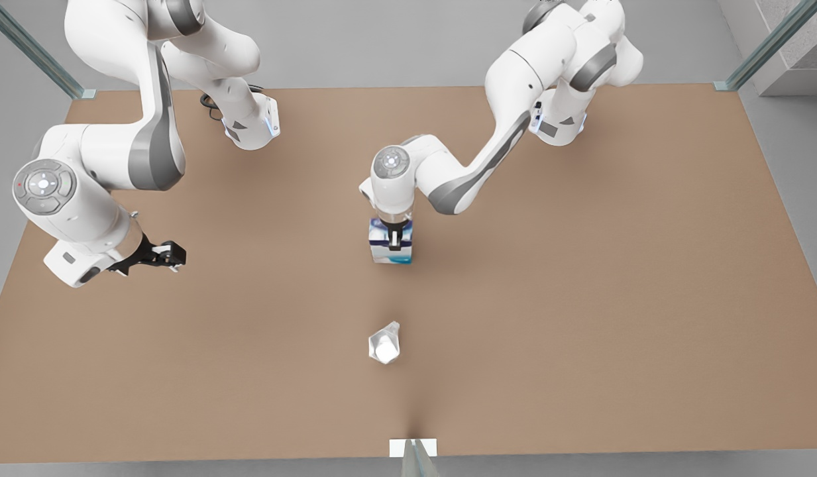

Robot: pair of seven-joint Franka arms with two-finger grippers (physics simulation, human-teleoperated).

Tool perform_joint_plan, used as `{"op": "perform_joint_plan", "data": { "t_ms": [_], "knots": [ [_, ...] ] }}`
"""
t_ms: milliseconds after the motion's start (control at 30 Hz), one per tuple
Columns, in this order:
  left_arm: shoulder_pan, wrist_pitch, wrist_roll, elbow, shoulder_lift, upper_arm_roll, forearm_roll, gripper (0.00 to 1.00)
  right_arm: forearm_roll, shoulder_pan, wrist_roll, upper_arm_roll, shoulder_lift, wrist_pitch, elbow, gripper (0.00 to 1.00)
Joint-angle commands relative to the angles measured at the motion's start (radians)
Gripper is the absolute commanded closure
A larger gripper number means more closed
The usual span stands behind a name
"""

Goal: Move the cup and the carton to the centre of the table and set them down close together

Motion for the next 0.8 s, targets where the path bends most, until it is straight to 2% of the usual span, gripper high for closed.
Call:
{"op": "perform_joint_plan", "data": {
  "t_ms": [0,67,100,167,600,767],
  "knots": [
    [0.000,0.000,0.001,0.004,0.011,0.000,-0.049,0.50,0.000,0.001,0.000,0.000,0.000,0.000,-0.001,0.00],
    [-0.017,0.000,-0.001,0.038,0.034,0.011,-0.047,0.48,0.000,0.003,0.000,0.000,0.000,0.000,-0.001,0.00],
    [-0.017,0.002,-0.004,0.041,0.041,0.011,-0.047,0.43,0.000,0.003,0.000,0.000,0.000,0.000,-0.001,0.00],
    [-0.019,0.002,-0.005,0.045,0.041,0.011,-0.047,0.00,0.000,0.001,0.000,0.000,0.000,0.000,-0.001,0.00],
    [-0.016,-0.002,-0.013,0.047,0.027,0.011,-0.049,0.00,0.000,0.008,0.000,0.000,0.001,0.000,-0.003,0.00],
    [-0.006,-0.141,-0.005,0.114,-0.069,0.006,-0.131,0.00,0.002,0.006,0.000,0.000,0.011,0.000,-0.001,0.00]
  ]
}}
